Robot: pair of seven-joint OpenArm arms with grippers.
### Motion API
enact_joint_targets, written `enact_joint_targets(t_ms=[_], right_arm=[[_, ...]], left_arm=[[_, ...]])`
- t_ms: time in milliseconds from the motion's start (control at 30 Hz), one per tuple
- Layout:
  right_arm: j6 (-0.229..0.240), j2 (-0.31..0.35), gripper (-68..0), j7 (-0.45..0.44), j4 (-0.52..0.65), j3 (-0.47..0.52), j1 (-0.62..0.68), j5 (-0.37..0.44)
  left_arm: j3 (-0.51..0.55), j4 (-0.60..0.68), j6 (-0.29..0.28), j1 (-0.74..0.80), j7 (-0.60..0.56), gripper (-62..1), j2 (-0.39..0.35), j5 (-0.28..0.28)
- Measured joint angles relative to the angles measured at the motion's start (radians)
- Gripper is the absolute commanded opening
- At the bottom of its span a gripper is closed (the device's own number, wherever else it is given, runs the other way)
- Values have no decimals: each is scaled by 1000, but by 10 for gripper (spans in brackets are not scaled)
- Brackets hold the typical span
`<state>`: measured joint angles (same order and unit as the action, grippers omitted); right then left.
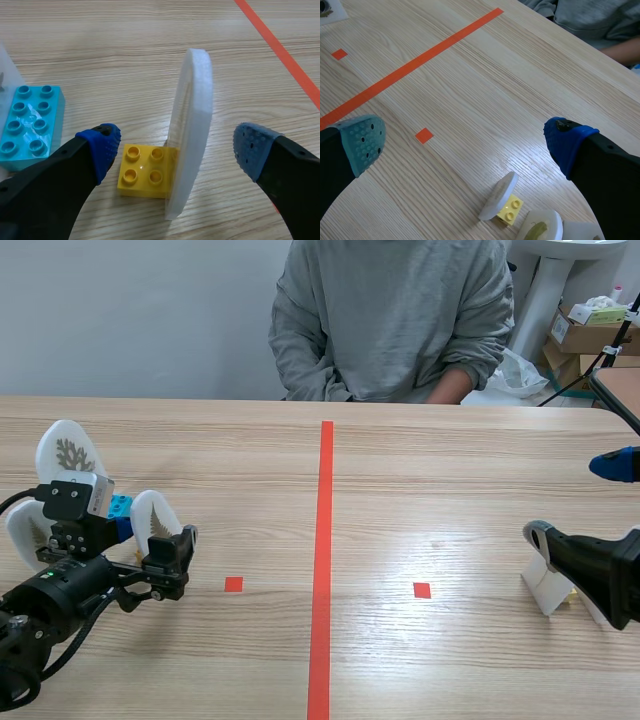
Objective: Do the leaf sorting experiment
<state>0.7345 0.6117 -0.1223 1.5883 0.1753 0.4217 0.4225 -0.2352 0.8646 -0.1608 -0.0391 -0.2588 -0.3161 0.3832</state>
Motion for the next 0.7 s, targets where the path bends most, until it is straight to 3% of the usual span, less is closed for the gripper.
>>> enact_joint_targets(t_ms=[233, 367, 700], right_arm=[[0, 0, 4, 0, 0, 0, 0, 0], [0, 0, 4, 0, 0, 0, 0, 0], [0, 0, 4, 0, 0, 0, 0, 0]], left_arm=[[0, 0, 0, 0, 0, -59, 0, 0], [0, 0, 0, 0, 0, -7, 0, 0], [0, 19, 1, 0, 0, -6, 0, -9]])
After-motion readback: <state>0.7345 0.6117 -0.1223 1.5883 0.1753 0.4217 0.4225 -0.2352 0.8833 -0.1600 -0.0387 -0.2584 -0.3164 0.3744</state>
